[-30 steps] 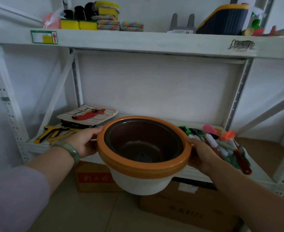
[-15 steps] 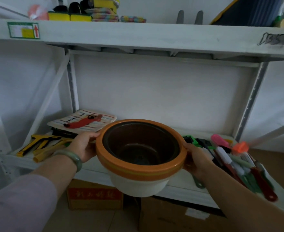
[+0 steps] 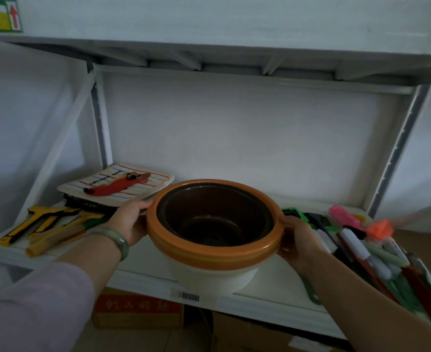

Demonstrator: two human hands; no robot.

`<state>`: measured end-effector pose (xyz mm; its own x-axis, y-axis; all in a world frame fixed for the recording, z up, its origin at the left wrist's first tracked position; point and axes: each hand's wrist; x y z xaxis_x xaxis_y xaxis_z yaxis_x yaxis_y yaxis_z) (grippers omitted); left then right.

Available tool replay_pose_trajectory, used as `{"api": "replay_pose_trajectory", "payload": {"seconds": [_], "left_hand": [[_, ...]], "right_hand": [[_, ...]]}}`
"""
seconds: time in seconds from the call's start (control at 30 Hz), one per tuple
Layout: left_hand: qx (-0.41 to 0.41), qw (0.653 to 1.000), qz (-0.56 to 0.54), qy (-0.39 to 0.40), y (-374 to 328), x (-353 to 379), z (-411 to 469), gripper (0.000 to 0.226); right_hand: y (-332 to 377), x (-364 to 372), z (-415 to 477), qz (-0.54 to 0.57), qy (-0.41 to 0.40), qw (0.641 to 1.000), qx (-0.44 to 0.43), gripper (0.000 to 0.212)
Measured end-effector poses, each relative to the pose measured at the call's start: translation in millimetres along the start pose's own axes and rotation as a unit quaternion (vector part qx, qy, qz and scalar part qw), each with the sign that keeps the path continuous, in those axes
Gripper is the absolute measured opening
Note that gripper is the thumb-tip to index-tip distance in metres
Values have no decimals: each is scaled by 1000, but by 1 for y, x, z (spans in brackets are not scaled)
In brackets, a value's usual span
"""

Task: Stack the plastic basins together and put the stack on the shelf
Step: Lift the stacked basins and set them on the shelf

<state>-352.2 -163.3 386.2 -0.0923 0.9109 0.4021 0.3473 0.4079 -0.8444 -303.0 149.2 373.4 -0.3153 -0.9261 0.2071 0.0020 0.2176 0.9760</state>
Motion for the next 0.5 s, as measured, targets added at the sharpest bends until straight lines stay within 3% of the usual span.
{"api": "replay_pose_trajectory", "payload": {"seconds": [0.2, 0.5], "left_hand": [[0, 1000, 10, -4, -5, 0, 15, 37], [39, 999, -1, -36, 6, 13, -4, 33]], "right_hand": [[3, 5, 11, -13, 7, 1000, 7, 13], [3, 17, 8, -5, -53, 999, 8, 16]]}}
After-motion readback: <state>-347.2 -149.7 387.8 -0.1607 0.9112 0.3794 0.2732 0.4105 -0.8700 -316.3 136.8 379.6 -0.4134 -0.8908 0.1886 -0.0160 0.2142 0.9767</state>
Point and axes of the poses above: each hand's wrist, its own z-axis towards the middle knuckle, its own x-axis out of the palm, y = z × x, and after that the axes turned 10 degrees about -x, right-handed
